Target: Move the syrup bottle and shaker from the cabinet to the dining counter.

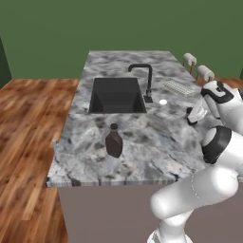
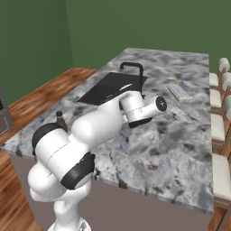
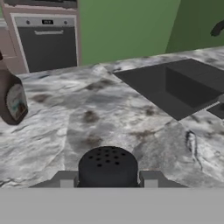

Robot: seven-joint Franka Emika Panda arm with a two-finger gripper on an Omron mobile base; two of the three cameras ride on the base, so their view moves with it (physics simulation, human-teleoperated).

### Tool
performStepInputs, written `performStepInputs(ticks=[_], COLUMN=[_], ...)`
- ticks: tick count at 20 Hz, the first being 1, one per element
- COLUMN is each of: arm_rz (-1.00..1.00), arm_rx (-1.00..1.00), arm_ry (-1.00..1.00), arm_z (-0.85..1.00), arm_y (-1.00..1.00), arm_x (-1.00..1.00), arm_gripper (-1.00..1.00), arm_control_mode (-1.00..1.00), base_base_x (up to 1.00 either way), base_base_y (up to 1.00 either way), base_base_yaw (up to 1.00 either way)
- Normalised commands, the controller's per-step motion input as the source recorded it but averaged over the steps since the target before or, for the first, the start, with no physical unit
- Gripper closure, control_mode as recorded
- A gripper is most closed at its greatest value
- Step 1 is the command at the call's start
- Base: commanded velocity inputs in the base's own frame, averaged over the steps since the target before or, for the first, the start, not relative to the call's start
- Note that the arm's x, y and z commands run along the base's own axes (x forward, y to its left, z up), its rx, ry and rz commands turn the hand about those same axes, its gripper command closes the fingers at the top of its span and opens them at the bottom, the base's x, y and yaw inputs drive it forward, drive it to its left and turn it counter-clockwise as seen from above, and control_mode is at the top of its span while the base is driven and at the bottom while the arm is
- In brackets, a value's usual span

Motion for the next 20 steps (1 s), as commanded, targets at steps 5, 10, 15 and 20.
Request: performStepInputs(ticks=[5,10,15,20], arm_rz=[0.0,-0.02,-0.07,-0.06], arm_rx=[0.0,0.03,0.05,0.08], arm_ry=[0.0,0.0,0.0,0.0], arm_z=[-0.49,-0.42,-0.31,-0.3], arm_y=[0.04,0.0,0.01,0.07], arm_x=[0.0,0.0,0.0,0.0], arm_gripper=[1.0,1.0,1.0,1.0], arm_control_mode=[-1.0,-1.0,-1.0,-1.0], base_base_x=[0.0,0.0,0.0,0.0], base_base_y=[0.0,0.0,0.0,0.0], base_base_yaw=[0.0,0.0,0.0,0.0])
